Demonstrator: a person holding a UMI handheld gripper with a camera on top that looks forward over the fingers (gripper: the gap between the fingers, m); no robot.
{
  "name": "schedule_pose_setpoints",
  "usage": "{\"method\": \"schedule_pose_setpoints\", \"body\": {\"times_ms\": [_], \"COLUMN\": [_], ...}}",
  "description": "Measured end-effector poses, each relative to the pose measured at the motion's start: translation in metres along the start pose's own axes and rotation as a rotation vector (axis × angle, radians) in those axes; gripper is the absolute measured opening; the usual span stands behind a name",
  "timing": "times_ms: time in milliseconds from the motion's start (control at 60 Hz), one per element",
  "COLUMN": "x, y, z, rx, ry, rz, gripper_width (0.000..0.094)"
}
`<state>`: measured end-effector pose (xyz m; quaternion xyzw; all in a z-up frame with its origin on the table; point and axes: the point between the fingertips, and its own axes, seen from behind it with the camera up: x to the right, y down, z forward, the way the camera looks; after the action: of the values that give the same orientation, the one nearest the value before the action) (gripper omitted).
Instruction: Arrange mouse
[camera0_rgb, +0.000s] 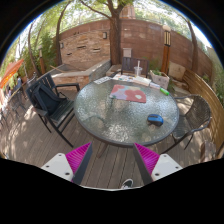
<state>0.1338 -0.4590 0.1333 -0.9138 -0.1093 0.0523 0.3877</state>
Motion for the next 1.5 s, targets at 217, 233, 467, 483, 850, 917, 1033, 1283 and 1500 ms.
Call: {"method": "schedule_pose_setpoints", "body": {"times_ms": [217, 233, 467, 483, 850, 917, 1033, 1283, 1500], "x": [0.134, 0.142, 0.238, 0.241, 0.288, 0.292, 0.286, 0.289, 0.315], "y": [0.000, -0.003, -0.022, -0.025, -0.064, -0.067, -0.068, -0.072, -0.114], "z": [0.095, 0.102, 0.197, 0.205, 0.259, 0.269, 0.279, 0.274, 0.252], "rx": [0.016, 0.020, 0.013, 0.010, 0.029, 0.028, 0.017, 0.002, 0.047], "ry": [0.115, 0.123, 0.162, 0.159, 0.124, 0.118, 0.080, 0.132, 0.268], "rz": [0.008, 0.008, 0.027, 0.025, 0.005, 0.009, 0.024, 0.017, 0.121], "gripper_width": [0.0839, 0.0838, 0.0840, 0.0841, 0.0821, 0.0772, 0.0497, 0.0355, 0.0354]}}
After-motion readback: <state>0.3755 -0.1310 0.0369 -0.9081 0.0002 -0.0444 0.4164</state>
